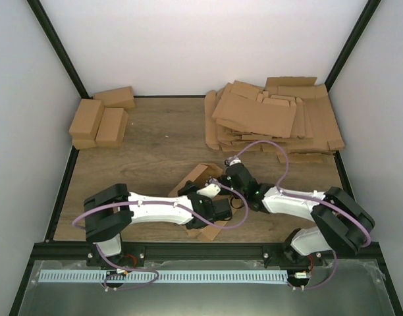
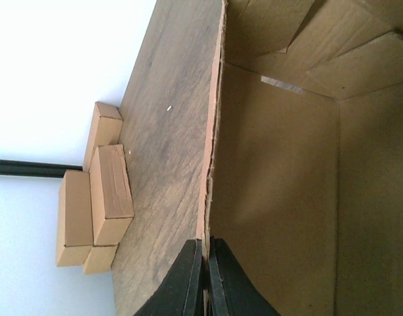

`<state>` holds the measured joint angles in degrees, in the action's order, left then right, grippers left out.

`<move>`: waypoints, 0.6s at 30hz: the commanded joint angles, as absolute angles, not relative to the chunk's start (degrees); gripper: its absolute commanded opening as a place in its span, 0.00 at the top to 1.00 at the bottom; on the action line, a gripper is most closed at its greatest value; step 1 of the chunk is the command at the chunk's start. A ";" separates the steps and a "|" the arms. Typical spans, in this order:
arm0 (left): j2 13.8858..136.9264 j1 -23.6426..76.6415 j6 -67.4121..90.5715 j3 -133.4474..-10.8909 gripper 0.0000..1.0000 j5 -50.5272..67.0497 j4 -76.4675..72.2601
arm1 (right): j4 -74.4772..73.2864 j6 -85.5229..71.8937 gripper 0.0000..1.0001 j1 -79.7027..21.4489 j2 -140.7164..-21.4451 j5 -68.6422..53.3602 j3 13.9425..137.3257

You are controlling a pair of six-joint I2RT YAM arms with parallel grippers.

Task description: Fold the paper box

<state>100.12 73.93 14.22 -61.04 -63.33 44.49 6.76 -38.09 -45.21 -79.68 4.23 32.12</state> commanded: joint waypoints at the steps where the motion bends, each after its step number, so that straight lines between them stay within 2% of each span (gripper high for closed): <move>1: 100.16 75.81 15.52 -61.12 0.96 -62.50 43.24 | 10.41 -40.98 0.99 -47.61 -77.89 3.66 27.87; 4: 99.59 76.26 15.89 -61.75 0.90 -59.76 43.76 | 15.17 -40.31 0.99 -47.71 -77.38 4.01 24.66; 12: 92.68 76.14 16.98 -64.07 0.40 -44.58 43.08 | 23.92 -37.18 0.99 -48.67 -77.58 7.07 19.77; 15: 90.50 75.18 18.83 -67.38 0.30 -38.82 44.22 | 25.41 -36.54 0.99 -48.87 -79.04 7.81 19.10; 18: 88.45 73.38 20.55 -71.25 0.25 -32.44 45.28 | 27.88 -35.86 0.99 -49.10 -79.88 8.12 17.85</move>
<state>91.50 75.31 17.52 -66.39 -42.85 44.88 24.97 -37.41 -48.21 -78.37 6.20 19.40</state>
